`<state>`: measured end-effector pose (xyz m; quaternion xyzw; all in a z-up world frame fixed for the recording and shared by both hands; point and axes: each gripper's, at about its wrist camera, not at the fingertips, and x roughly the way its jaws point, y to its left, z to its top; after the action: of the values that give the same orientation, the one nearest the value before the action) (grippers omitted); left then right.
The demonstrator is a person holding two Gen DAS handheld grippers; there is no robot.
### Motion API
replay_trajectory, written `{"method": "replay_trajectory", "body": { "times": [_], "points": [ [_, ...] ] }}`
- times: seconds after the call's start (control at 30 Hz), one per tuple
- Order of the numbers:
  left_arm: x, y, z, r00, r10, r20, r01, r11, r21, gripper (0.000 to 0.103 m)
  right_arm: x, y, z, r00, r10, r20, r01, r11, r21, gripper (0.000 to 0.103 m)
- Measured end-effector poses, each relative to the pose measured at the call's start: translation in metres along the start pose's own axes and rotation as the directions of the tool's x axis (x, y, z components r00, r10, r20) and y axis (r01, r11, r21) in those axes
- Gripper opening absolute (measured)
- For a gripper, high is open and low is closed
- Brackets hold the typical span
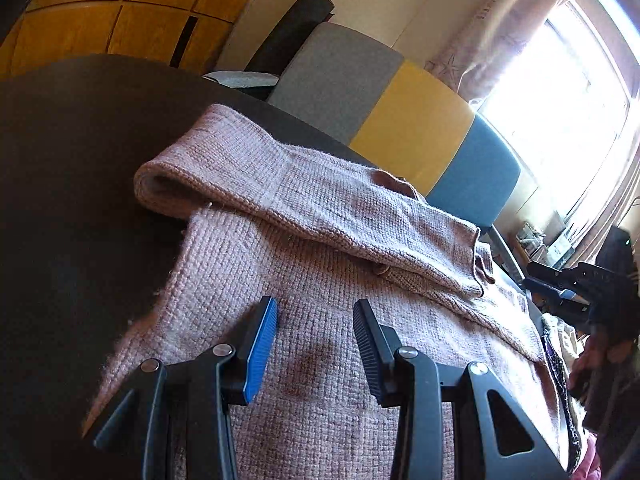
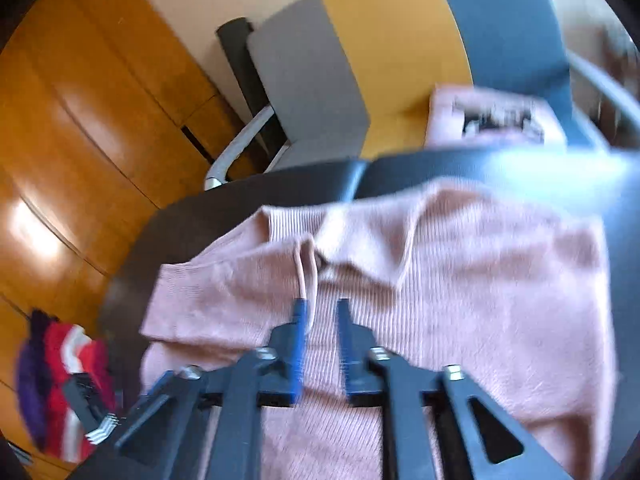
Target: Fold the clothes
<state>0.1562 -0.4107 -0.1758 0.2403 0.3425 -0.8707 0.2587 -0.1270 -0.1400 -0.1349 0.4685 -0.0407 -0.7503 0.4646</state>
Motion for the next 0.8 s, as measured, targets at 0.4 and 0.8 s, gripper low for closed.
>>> {"method": "replay_trajectory", "body": {
  "times": [0.4, 0.8],
  "points": [
    [0.001, 0.002, 0.001, 1.0, -0.011, -0.002, 0.011, 1.0, -0.001, 0.039, 0.081, 0.019, -0.011, 0.996, 0.046, -0.07, -0.047, 0.999, -0.006, 0.054],
    [0.0, 0.002, -0.001, 1.0, -0.015, 0.001, 0.015, 1.0, -0.007, 0.039, 0.038, 0.092, 0.015, 0.999, 0.019, 0.032, -0.01, 0.968, -0.25, 0.007]
  ]
}}
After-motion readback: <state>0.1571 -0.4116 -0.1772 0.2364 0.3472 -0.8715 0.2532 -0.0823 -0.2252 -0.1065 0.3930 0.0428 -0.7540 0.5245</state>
